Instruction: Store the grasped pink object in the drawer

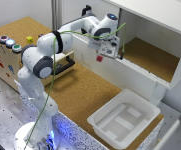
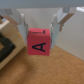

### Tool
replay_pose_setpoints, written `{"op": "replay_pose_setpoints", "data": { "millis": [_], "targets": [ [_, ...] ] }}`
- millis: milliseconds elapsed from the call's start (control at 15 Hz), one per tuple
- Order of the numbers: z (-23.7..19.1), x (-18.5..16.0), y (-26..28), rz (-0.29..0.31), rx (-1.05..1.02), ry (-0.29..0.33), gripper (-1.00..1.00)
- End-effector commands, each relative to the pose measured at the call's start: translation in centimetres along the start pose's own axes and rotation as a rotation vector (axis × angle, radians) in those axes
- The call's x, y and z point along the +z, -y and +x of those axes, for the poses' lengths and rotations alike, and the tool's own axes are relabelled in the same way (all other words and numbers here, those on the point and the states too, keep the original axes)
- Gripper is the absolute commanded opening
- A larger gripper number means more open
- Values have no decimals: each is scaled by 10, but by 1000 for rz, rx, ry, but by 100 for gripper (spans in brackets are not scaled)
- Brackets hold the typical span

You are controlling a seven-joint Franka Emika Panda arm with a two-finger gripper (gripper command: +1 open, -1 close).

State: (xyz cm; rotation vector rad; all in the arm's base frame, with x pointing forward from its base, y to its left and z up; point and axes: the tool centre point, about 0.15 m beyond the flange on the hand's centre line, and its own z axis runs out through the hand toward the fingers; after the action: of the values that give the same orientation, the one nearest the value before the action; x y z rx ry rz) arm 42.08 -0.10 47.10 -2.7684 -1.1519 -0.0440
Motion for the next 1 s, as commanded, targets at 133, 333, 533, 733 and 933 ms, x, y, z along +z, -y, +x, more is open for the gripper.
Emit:
{"op": "replay_pose_setpoints", "data": {
  "millis": [133,333,533,733,933],
  "targets": [
    [43,42,149,-128,-373,57,-100],
    [53,48,194,-120,-540,67,-100],
    [59,54,231,-89,-711,61,-100],
    [64,67,260,-61,-853,63,-100],
    [70,86,285,-18,-979,67,-100]
  ]
}}
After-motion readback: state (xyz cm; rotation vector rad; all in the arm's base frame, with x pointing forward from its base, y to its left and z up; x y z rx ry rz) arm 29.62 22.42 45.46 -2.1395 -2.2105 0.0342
